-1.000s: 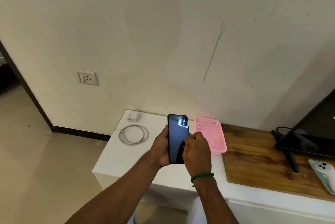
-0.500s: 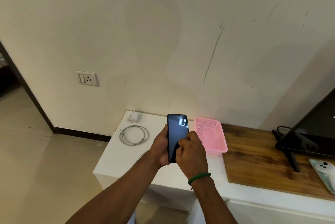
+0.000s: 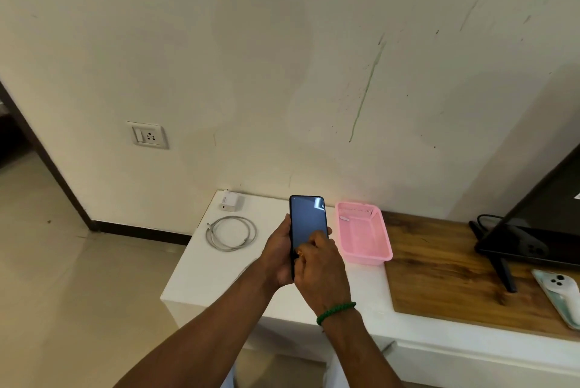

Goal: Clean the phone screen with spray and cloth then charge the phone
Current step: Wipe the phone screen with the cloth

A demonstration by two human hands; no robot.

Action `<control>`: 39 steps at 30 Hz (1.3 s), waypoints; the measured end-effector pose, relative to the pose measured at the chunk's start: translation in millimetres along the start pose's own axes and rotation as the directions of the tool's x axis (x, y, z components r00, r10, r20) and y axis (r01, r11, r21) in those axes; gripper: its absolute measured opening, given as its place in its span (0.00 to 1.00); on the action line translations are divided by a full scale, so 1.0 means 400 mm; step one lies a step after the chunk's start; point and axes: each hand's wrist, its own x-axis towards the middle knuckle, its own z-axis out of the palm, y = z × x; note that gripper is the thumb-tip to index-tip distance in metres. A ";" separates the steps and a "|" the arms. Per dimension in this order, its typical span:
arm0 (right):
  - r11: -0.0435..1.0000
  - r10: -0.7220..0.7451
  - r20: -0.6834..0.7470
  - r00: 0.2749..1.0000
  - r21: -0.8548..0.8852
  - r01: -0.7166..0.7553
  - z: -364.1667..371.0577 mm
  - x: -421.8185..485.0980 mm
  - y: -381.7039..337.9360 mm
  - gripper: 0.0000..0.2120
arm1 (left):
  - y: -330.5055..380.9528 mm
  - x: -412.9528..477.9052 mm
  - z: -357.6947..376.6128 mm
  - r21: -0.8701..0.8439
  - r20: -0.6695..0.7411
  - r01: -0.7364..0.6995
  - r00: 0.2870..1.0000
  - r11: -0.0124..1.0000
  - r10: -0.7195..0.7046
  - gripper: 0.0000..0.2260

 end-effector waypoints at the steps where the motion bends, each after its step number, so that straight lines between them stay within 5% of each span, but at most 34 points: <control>1: 1.000 0.004 -0.002 1.000 -0.006 -0.004 -0.005 0.006 0.009 0.09 | 0.002 0.001 -0.001 -0.005 -0.008 0.006 1.000 1.000 -0.006 0.31; 12: 0.989 0.146 -0.091 0.985 -0.017 -0.149 -0.041 0.008 0.072 0.07 | 0.003 -0.001 -0.004 0.012 0.030 0.077 0.997 0.997 -0.078 0.32; 39: 0.999 -0.027 -0.085 0.996 0.022 0.029 0.002 -0.035 -0.023 0.05 | -0.002 0.004 0.000 -0.013 0.062 -0.024 0.998 1.000 0.025 0.31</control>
